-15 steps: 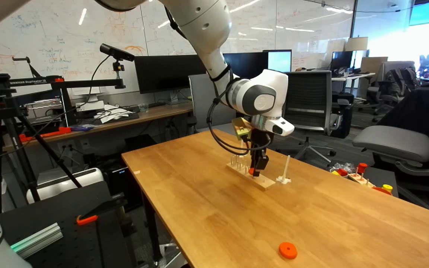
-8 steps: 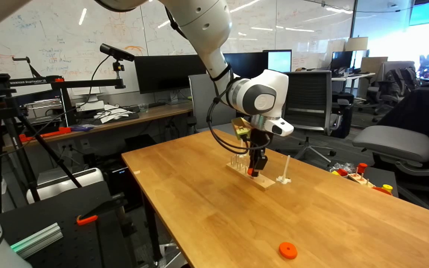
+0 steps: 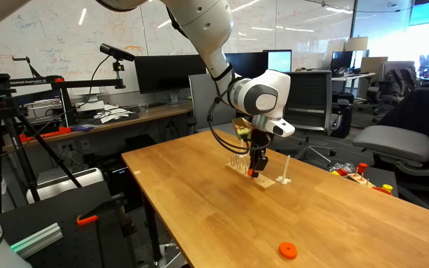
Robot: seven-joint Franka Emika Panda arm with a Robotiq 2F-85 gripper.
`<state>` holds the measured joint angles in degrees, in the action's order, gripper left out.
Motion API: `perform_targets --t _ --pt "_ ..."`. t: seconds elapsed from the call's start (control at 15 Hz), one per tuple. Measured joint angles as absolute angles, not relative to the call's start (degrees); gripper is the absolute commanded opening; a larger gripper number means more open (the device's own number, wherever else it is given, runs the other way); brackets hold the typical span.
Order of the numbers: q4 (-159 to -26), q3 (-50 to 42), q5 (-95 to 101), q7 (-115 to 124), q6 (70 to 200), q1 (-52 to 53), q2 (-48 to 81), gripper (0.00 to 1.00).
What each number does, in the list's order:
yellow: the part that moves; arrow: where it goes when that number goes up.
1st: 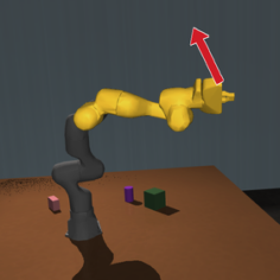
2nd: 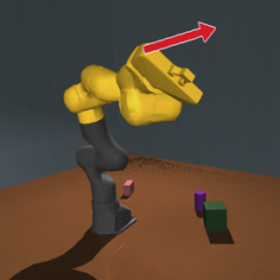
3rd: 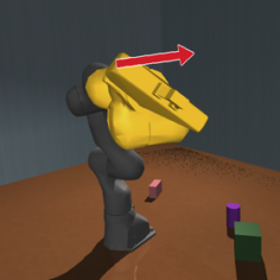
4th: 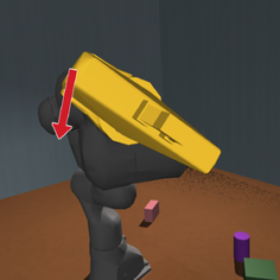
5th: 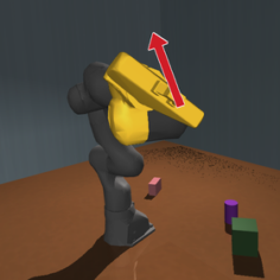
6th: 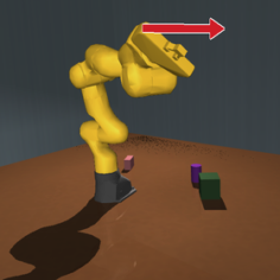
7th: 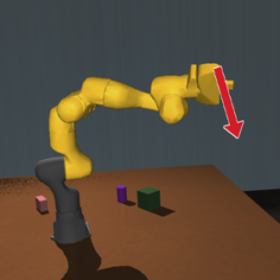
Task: Put the yellow rings on the wooden rack- on top of each other
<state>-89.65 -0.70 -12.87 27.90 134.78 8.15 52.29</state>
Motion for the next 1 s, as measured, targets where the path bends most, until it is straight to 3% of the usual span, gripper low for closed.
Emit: perform_targets --t 1.0 --pt "-88.1 -0.4 -12.9 27.9 134.7 8.7 53.0 0.18"
